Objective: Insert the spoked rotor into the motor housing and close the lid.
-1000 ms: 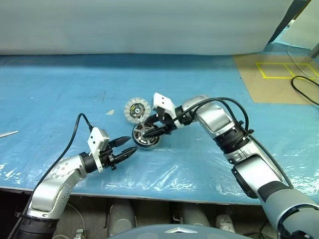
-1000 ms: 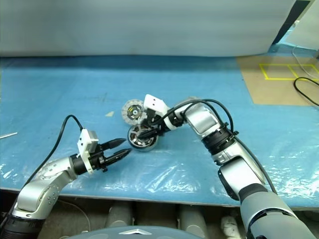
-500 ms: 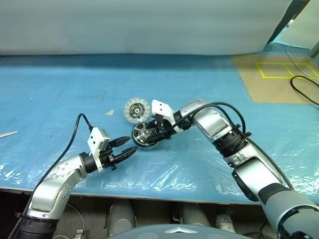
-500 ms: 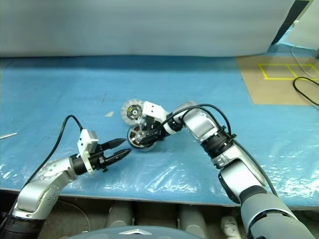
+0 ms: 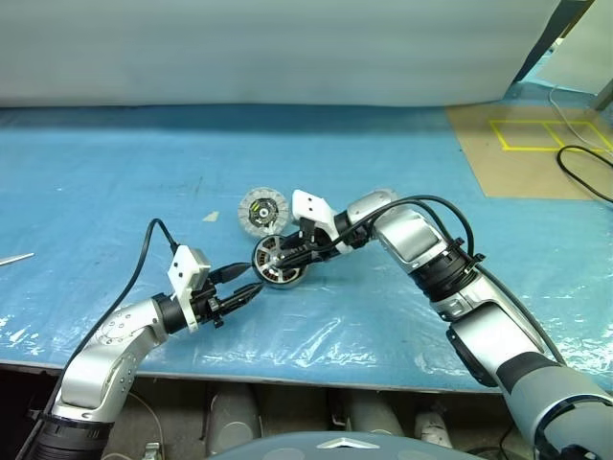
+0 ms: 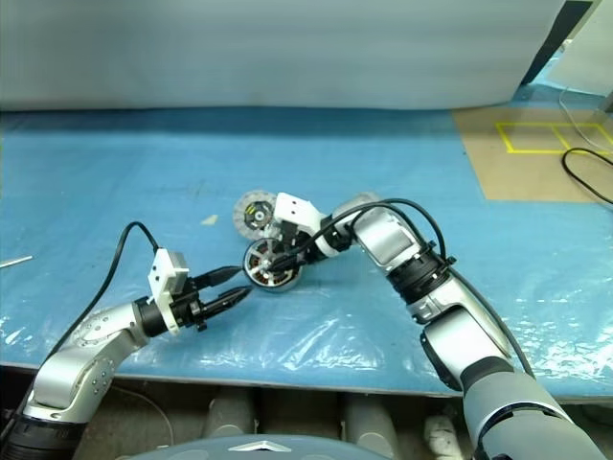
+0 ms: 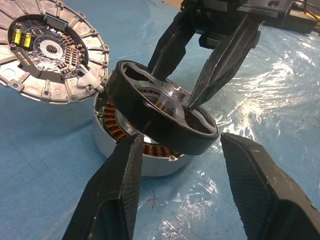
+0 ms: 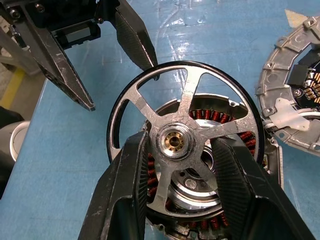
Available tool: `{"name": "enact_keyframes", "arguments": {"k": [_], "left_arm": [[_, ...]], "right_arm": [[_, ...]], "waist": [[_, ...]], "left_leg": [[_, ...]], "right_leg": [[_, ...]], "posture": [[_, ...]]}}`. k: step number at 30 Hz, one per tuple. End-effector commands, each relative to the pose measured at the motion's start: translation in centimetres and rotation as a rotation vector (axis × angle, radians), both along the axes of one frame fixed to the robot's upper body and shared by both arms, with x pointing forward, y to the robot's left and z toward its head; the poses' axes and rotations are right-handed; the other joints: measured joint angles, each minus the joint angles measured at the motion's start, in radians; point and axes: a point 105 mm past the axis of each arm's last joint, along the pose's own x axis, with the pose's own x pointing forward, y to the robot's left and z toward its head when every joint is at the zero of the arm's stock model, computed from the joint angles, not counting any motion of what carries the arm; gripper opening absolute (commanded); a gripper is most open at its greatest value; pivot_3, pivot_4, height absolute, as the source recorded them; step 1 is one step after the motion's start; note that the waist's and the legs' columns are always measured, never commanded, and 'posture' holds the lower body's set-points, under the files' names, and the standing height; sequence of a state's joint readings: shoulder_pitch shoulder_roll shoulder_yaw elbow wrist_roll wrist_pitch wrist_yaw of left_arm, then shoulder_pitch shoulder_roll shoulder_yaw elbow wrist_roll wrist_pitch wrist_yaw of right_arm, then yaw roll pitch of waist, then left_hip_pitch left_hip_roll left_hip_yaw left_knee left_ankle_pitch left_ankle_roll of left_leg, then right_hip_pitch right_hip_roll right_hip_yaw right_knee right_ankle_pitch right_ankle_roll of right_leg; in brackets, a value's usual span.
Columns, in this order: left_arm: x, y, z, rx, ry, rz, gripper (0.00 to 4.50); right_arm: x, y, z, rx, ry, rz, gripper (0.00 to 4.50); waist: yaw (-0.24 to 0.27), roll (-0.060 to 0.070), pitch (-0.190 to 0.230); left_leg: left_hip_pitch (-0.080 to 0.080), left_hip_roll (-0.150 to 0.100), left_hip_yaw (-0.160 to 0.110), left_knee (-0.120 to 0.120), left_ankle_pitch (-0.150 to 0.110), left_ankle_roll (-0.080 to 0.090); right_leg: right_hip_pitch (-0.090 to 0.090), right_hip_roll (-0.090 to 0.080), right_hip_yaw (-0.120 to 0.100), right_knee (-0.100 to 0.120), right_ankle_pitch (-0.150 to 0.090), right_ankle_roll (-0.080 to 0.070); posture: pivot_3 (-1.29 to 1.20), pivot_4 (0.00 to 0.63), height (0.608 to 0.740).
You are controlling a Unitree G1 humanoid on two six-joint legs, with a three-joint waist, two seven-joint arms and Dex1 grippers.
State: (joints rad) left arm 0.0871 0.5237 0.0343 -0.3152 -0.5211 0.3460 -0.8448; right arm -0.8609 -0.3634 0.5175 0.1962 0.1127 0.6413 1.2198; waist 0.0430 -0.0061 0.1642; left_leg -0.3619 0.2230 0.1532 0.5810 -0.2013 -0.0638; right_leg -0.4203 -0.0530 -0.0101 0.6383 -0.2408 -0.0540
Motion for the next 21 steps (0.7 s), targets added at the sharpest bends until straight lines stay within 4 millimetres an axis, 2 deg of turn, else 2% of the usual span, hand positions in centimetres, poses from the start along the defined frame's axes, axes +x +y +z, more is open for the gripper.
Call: {"name": "enact_keyframes", "arguments": {"k": [1,6,10,14,18,21], "left_arm": [[0.0,-0.2,0.6,0.0,-0.038,-0.007,2.59],[0.1,-0.2,0.7,-0.005,-0.044,-0.007,2.59],[0.1,-0.1,0.7,-0.006,-0.044,-0.005,2.59],[0.2,-0.2,0.7,-0.006,-0.043,-0.007,2.59],[0.2,-0.2,0.8,-0.007,-0.044,-0.008,2.59],[0.1,0.0,0.7,-0.007,-0.039,-0.003,2.59]], "right_arm": [[-0.2,-0.1,0.8,0.009,-0.026,0.025,1.57],[-0.8,-1.3,3.0,0.069,-0.016,0.079,1.57],[-0.7,-2.0,3.6,0.086,-0.018,0.082,1.57],[-0.2,-1.7,3.7,0.098,-0.029,0.048,1.57],[-0.7,-0.7,4.8,0.14,0.002,0.068,1.57],[-1.1,0.0,4.7,0.137,0.027,0.081,1.57]], "waist": [[0.0,0.0,0.0],[0.001,0.0,0.0],[0.002,0.0,0.0],[-0.002,0.0,0.0],[0.001,0.0,0.0],[0.001,0.0,0.0]], "left_leg": [[0.0,0.0,0.0,0.0,0.0,0.0],[0.0,0.0,0.0,0.0,0.0,0.0],[-0.001,0.0,0.0,0.0,0.0,0.0],[-0.001,0.0,0.0,0.0,0.0,0.0],[-0.001,0.0,0.0,0.0,0.0,0.0],[-0.001,0.0,0.0,0.0,0.0,0.0]], "right_leg": [[0.0,0.0,0.0,0.0,0.0,0.0],[0.0,0.0,0.0,0.0,0.0,0.0],[0.0,0.0,0.0,-0.001,0.0,0.0],[0.0,0.0,0.0,0.0,0.0,0.0],[0.0,0.0,0.0,0.0,0.0,0.0],[0.0,0.0,0.0,0.0,0.0,0.0]], "posture": [[0.0,0.15,0.74],[0.0,0.15,0.74],[0.0,0.15,0.74],[0.0,0.15,0.74],[0.0,0.15,0.74],[0.0,0.15,0.74]]}}
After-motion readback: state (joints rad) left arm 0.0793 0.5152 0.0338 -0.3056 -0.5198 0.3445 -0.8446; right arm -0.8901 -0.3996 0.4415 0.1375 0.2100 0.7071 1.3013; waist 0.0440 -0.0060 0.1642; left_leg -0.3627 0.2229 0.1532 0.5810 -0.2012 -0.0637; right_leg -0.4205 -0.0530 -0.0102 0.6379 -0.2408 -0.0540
